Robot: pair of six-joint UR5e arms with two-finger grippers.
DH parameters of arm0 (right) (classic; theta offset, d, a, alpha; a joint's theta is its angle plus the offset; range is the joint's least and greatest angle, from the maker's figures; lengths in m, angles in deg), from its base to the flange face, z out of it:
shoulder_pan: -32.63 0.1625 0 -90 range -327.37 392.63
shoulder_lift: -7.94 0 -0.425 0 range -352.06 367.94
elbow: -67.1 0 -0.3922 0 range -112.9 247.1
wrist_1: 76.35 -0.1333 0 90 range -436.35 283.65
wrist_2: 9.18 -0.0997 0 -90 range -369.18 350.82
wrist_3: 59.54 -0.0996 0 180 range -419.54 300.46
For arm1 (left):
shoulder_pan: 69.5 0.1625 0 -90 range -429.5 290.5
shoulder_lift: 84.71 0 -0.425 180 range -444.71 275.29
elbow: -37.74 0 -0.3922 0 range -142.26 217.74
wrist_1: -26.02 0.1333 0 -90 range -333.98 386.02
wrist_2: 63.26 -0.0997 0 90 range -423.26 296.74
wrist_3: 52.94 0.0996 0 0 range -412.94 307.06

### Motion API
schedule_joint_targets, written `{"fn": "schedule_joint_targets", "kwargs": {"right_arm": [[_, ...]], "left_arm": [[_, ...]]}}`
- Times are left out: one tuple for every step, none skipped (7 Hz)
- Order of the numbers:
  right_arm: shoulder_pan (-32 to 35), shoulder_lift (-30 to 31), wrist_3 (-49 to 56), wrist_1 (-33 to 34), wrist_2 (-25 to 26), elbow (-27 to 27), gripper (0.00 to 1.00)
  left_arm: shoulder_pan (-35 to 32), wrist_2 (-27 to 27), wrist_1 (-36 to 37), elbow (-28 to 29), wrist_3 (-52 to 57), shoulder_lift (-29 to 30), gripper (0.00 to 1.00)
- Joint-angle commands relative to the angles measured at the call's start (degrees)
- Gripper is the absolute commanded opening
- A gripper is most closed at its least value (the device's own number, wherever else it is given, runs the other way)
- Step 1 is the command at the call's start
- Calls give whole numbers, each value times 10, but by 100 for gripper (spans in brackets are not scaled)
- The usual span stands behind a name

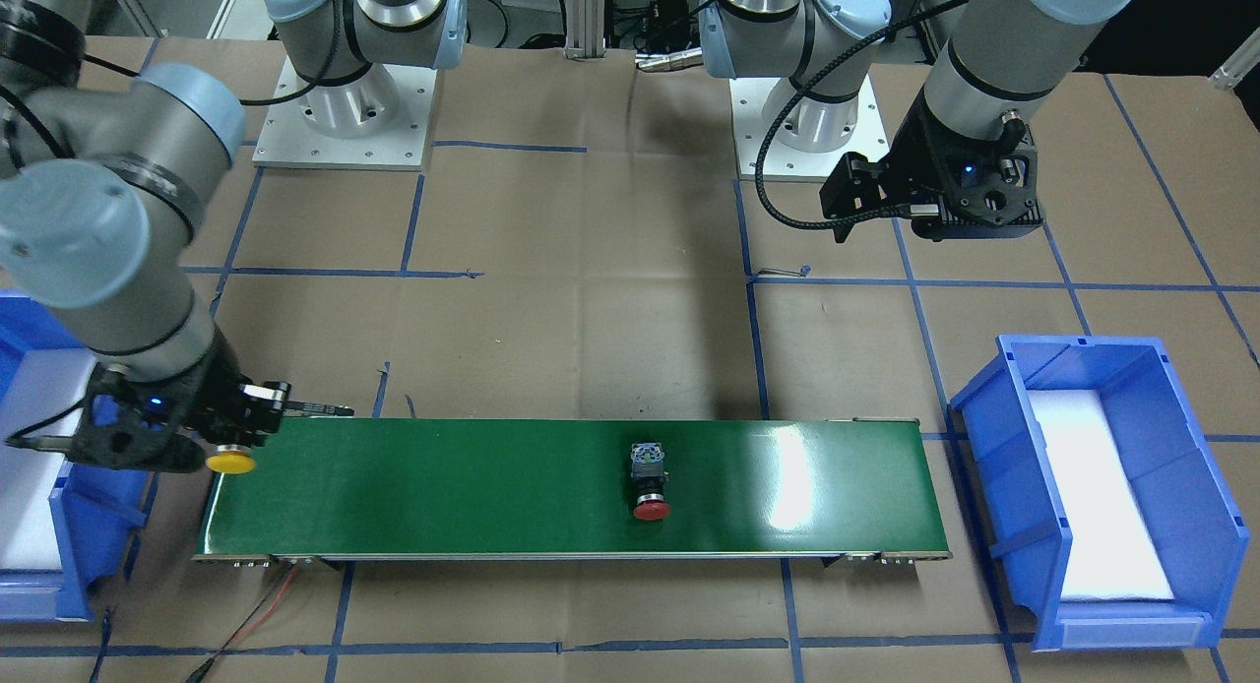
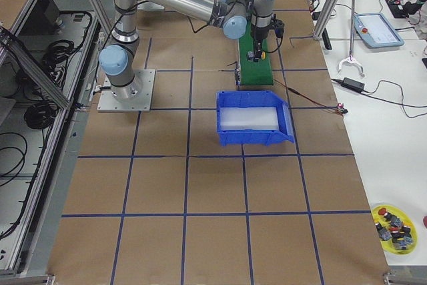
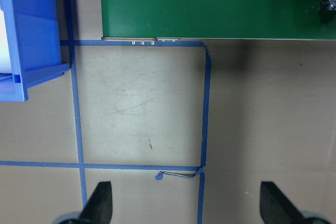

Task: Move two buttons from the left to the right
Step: 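Carry the yellow button with the right gripper into the empty blue bin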

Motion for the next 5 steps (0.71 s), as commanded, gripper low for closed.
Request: {"fn": "schedule_joint_targets", "kwargs": {"right_arm": [[-118,15,189,-78,-4,71,5],[-167,11,256,-69,-5,69,5],[-205,4,294,-43,-6,57,5],[-226,-1,320,30,-22,6,5],[-249,2,345,71,-52,-48,5]], "left_arm": [[0,0,2,0,-2,2,100],[0,3,7,1,-3,3,100],[-1,3,8,0,-4,3,100],[-3,4,8,-1,5,4,100],[-3,5,8,-1,6,4,100]]}}
